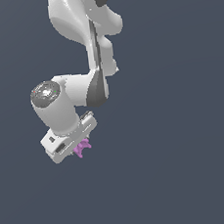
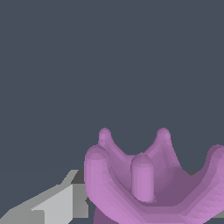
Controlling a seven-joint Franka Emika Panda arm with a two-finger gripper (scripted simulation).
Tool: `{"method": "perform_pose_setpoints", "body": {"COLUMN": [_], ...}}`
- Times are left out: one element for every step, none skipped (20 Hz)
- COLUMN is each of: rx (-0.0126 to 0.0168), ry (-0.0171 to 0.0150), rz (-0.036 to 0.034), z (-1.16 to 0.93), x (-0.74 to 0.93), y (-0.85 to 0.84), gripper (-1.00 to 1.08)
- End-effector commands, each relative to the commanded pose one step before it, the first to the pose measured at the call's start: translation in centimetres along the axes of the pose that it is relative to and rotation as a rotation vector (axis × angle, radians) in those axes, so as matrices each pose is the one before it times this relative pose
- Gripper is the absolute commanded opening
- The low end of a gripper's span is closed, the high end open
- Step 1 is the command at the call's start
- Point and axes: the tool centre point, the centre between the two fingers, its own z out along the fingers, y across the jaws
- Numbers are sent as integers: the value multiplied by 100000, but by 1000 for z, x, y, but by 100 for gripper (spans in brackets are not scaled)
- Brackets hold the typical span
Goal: Pick up the object and move it to a goal position.
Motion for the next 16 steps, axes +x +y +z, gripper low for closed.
{"method": "perform_pose_setpoints", "body": {"rx": [27,0,0,0,0,0,0,-40,0,0,0,0,0,0,0,-34], "ry": [20,0,0,0,0,0,0,-46,0,0,0,0,0,0,0,-53], "rz": [-35,0,0,0,0,0,0,32,0,0,0,0,0,0,0,29], "z": [-2005,-709,-649,-590,-532,-478,-427,-389,-335,-292,-252,-213,-174,-137,-102,-71], "x": [-627,-215,-194,-174,-154,-136,-120,-118,-93,-80,-68,-56,-44,-32,-21,-18], "y": [1345,498,460,423,387,352,318,289,253,223,194,167,140,115,90,70], "gripper": [-100,-100,-100,-100,-100,-100,-100,-100,-100,-100,-100,-100,-100,-100,-100,-100]}}
